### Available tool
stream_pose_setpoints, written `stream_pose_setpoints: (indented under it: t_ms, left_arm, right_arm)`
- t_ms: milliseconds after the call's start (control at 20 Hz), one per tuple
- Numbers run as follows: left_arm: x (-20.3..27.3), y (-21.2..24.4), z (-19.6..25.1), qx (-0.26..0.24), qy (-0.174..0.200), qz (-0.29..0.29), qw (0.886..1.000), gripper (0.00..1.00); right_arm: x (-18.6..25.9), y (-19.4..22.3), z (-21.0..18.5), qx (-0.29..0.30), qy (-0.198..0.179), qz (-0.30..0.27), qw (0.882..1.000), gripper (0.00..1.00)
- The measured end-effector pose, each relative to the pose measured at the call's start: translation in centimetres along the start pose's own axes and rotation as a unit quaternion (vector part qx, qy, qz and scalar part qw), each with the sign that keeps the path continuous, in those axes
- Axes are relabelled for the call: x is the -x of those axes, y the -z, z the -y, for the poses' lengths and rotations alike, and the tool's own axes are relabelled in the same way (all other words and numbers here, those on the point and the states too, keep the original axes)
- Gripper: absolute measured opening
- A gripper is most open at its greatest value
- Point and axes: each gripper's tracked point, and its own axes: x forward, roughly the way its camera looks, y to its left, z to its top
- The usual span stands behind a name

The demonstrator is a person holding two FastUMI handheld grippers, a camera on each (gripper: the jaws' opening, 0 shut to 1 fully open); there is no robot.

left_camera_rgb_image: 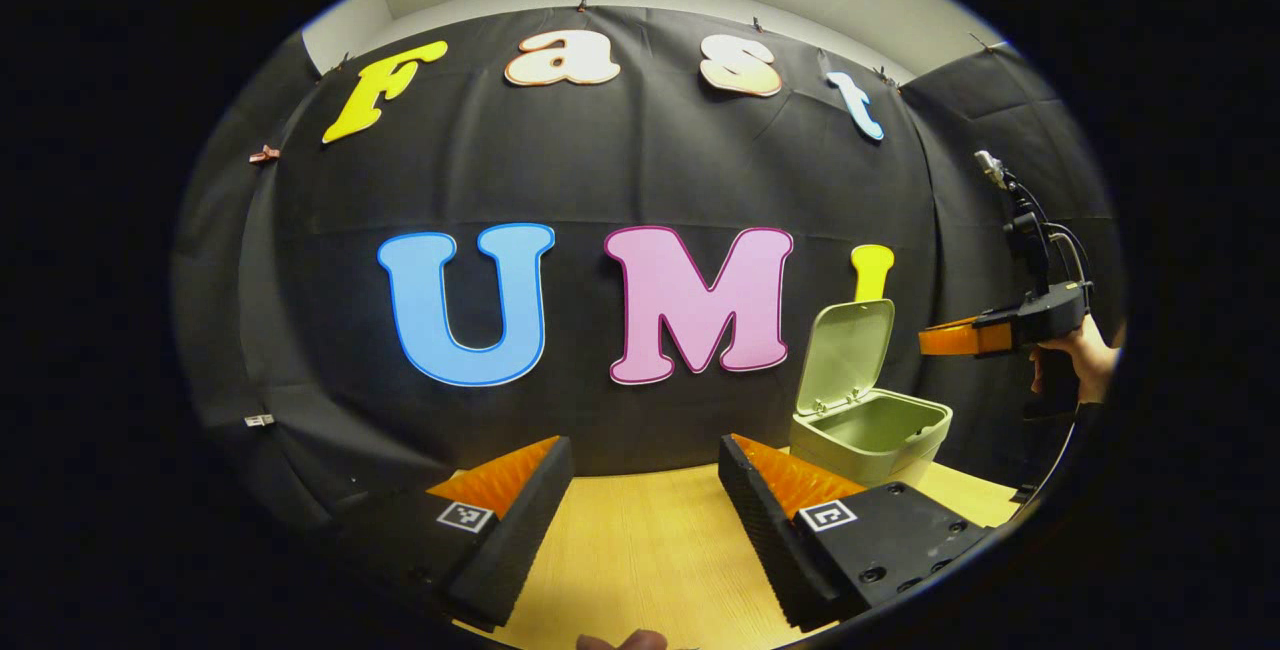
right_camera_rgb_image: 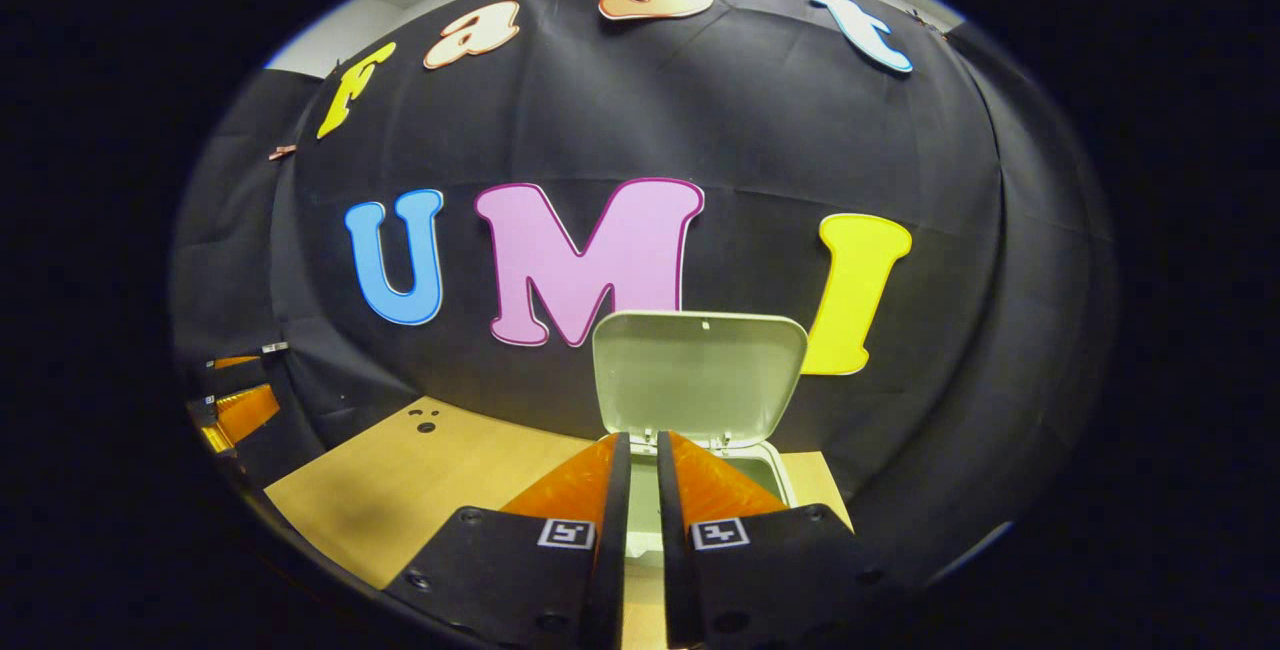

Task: Press the lid of the desktop garbage bin to open it, pick up the crumpled paper on the desktop and throw it into the bin, then pick up the pop can on the desktop and drop it into the bin, and finally close the garbage bin lid.

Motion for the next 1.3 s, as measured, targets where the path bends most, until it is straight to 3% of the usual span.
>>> stream_pose_setpoints:
  t_ms: [200, 650, 900, 950, 1000, 1300]
  left_arm:
    - [0.6, 1.1, -0.1, -0.001, 0.002, -0.008, 1.000, 0.95]
    - [2.9, 8.7, 0.9, 0.004, 0.005, -0.104, 0.995, 0.95]
    - [5.0, 15.0, 2.3, 0.021, 0.014, -0.183, 0.983, 0.95]
    - [5.4, 16.5, 2.7, 0.022, 0.015, -0.200, 0.979, 0.99]
    - [5.8, 18.0, 2.8, 0.022, 0.014, -0.219, 0.975, 0.95]
    - [7.3, 26.2, 3.8, 0.033, 0.016, -0.306, 0.951, 0.95]
  right_arm:
    - [1.2, 0.9, -2.1, -0.009, -0.025, 0.003, 1.000, 0.31]
    - [4.2, 2.9, -5.2, -0.022, -0.045, -0.007, 0.999, 0.77]
    - [4.7, 5.2, -6.7, -0.014, -0.063, -0.039, 0.997, 0.79]
    - [4.6, 5.4, -6.8, -0.013, -0.065, -0.044, 0.997, 0.79]
    - [4.6, 5.7, -7.1, -0.014, -0.067, -0.048, 0.997, 0.79]
    - [6.1, 6.5, -7.8, -0.025, -0.071, -0.063, 0.995, 0.80]
